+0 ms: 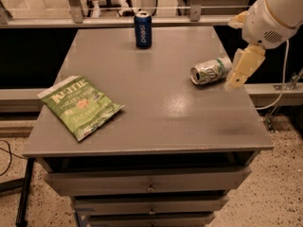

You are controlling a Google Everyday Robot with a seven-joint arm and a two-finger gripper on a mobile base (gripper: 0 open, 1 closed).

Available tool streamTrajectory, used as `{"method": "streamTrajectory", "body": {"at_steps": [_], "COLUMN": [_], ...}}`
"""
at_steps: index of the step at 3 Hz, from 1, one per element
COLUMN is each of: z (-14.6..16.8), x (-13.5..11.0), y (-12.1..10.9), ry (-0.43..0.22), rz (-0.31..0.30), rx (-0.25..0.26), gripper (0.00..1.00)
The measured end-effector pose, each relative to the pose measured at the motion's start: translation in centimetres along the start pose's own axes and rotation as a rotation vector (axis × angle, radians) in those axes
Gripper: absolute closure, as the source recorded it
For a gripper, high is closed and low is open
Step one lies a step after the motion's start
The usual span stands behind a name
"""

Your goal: Place 7up can upright

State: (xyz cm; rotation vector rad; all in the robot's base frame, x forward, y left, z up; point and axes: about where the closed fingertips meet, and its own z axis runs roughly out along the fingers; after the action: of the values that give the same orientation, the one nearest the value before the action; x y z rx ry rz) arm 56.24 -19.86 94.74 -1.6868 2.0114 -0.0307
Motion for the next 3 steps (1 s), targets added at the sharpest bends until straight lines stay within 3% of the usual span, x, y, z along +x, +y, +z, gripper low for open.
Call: {"method": "streamTrajectory", "body": {"at_steps": [1,3], "z": [4.9,11.8], "x": [-1.1,-1.1], "y": [-2.0,-4.6], "ry": [-0.023,-0.007], "rz": [-0.036,-0.058], "rx": [-0.049,-0.137], "gripper": [0.00,0.00]}}
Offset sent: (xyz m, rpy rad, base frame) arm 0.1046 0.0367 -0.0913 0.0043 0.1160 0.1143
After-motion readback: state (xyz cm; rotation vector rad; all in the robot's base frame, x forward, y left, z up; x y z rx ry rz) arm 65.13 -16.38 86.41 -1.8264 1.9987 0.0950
